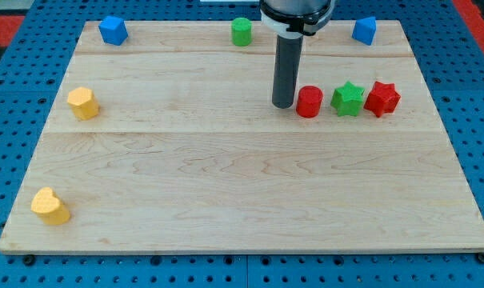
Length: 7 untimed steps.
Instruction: Slide the red circle to the right
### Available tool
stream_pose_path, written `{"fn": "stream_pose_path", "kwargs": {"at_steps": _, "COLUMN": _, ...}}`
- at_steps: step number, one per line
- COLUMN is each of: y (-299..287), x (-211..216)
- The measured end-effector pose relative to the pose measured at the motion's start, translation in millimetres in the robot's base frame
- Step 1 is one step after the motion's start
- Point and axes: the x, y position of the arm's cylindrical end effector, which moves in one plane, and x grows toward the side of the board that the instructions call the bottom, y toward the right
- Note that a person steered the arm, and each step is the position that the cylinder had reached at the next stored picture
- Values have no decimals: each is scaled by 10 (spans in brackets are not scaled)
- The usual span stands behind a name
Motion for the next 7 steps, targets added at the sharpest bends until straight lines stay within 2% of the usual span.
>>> {"fn": "stream_pose_path", "kwargs": {"at_steps": 6, "y": 252, "x": 54}}
{"fn": "stream_pose_path", "kwargs": {"at_steps": 7, "y": 119, "x": -134}}
